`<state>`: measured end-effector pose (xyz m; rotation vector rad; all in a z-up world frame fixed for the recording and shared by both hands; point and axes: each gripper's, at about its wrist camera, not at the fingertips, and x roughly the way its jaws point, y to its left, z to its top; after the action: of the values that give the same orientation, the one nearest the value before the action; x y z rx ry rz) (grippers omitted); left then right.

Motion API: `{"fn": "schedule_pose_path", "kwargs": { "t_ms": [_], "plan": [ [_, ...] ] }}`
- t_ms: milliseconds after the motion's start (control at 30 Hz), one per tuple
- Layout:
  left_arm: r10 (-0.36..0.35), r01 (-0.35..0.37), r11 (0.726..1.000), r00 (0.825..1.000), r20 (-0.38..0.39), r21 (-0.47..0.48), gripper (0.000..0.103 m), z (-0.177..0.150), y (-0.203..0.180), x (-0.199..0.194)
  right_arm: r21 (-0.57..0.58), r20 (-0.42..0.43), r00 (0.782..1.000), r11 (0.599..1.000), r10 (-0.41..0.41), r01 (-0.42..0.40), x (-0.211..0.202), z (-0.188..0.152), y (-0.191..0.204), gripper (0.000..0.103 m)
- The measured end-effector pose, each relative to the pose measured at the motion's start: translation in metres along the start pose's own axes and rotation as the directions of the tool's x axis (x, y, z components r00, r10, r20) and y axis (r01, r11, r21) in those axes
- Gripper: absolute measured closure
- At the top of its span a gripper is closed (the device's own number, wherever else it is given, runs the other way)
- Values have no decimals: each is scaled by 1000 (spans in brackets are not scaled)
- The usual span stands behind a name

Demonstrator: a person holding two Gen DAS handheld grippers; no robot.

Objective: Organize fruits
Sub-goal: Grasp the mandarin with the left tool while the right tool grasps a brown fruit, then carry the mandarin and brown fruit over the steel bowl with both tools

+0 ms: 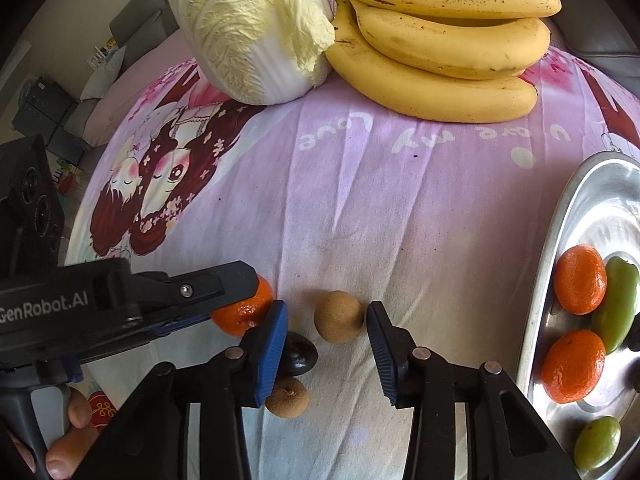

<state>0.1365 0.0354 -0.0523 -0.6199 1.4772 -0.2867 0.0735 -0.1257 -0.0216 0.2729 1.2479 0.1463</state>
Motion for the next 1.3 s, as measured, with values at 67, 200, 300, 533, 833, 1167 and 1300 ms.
{"fn": "schedule_pose_path", "kwargs": {
  "t_ms": [67, 200, 300, 533, 833, 1167, 1300],
  "plan": [
    [-2, 2, 1000, 1000, -1, -1, 70, 0, 1, -1, -4, 0, 1000, 1000, -9, 9, 1, 0, 1, 66],
    [9, -9, 1000, 1000, -5, 6, 70, -1, -2, 1, -1, 7, 1000, 1000, -10, 10, 0, 0, -1, 70],
    [19, -19, 1000, 1000, -11, 13, 70, -2, -3, 4, 2, 9, 1000, 1000, -10, 10, 0, 1, -2, 74],
    [49, -49, 998, 999, 2, 36, 70, 0, -6, 3, 20, 16, 1000, 1000, -3, 3, -5, 1, -8, 75],
    [112, -116, 984, 993, 35, 134, 67, -2, -20, -1, 59, 36, 999, 998, -2, 0, -17, -1, -19, 75],
    [225, -225, 937, 974, 34, 266, 66, -14, -39, 14, 75, 18, 1000, 997, 3, -5, -17, -7, -22, 75],
    [202, -206, 939, 978, 42, 274, 67, -17, -42, 13, 71, 14, 1000, 997, 4, -5, -16, -7, -21, 75]
  ]
}}
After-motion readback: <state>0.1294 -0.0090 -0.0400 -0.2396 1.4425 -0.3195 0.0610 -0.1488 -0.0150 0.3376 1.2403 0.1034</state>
